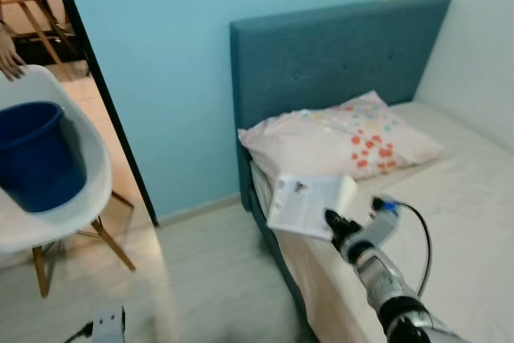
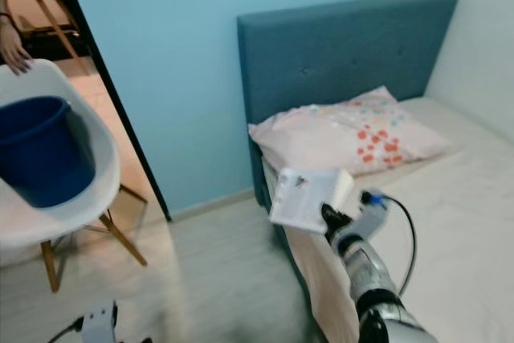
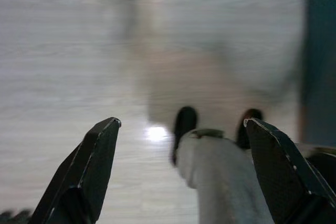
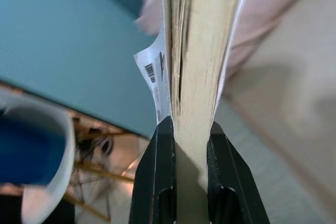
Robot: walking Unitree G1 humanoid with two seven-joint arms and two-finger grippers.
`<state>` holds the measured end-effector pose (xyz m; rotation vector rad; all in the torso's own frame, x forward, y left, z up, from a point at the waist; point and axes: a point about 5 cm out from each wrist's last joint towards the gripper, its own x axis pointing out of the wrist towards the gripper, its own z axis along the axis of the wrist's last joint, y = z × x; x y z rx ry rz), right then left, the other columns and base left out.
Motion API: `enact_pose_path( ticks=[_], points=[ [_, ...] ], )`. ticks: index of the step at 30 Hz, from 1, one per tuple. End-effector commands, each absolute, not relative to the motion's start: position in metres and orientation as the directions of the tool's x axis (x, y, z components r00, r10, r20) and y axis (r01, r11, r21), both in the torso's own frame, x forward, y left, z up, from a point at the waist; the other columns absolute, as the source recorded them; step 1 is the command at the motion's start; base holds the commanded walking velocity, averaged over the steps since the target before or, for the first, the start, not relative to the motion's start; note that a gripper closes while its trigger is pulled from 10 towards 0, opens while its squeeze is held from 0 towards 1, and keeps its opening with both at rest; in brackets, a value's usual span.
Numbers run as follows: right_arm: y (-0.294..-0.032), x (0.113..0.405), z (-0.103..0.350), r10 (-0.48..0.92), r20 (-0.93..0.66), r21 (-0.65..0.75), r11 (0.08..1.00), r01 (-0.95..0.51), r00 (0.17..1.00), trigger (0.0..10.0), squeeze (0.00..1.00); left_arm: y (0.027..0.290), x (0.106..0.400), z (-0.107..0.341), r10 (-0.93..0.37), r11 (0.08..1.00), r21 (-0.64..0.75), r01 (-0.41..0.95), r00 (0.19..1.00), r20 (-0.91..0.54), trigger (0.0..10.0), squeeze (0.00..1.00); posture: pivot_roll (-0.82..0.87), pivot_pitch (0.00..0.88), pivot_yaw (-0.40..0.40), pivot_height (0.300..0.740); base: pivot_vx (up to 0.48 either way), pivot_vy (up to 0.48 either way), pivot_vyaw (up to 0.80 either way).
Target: Clean up the room
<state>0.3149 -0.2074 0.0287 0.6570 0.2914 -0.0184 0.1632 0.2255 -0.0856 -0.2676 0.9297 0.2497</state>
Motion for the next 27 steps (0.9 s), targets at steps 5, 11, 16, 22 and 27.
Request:
enact_pose_path(
  ticks=[5,11,16,22,27],
  points=[
    [-0.2228,0.3069,0.0221,-0.028,-0.306,0.615,0.758,0.22,0.952,10.0,0.0,0.2252,0.162,-0.0864,0.092,0.942,-0.112,-0.316,0.565,-0.82,10.0,0.0,-0.09,0.0,-0.003,0.74,0.0,0.0,-0.78],
    [-0.2252,0.3082,0.0241,-0.06,-0.289,0.645,0.725,0.241,0.955,10.0,0.0,0.2254,0.1648,-0.0849,0.094,0.944,-0.113,-0.311,0.58,-0.809,10.0,0.0,-0.09,0.0,-0.004,0.74,0.0,-0.11,0.0],
    [-0.2239,0.3109,0.0263,-0.058,-0.288,0.654,0.717,0.241,0.956,10.0,0.0,0.2278,0.1658,-0.084,0.119,0.925,-0.124,-0.36,0.582,-0.804,10.0,0.0,-0.09,0.0,-0.006,0.74,0.0,-0.357,0.0],
    [-0.2199,0.3132,0.028,-0.033,-0.277,0.67,0.71,0.217,0.96,10.0,0.0,0.2273,0.1656,-0.0843,0.124,0.925,-0.117,-0.361,0.578,-0.807,10.0,0.0,-0.1,0.0,-0.007,0.74,0.0,0.0,0.0],
    [-0.2178,0.3132,0.0271,-0.02,-0.281,0.677,0.704,0.213,0.96,10.0,0.0,0.2267,0.1657,-0.0844,0.126,0.926,-0.113,-0.36,0.579,-0.805,10.0,0.0,-0.1,0.0,-0.006,0.74,0.0,0.0,0.0]
  ],
)
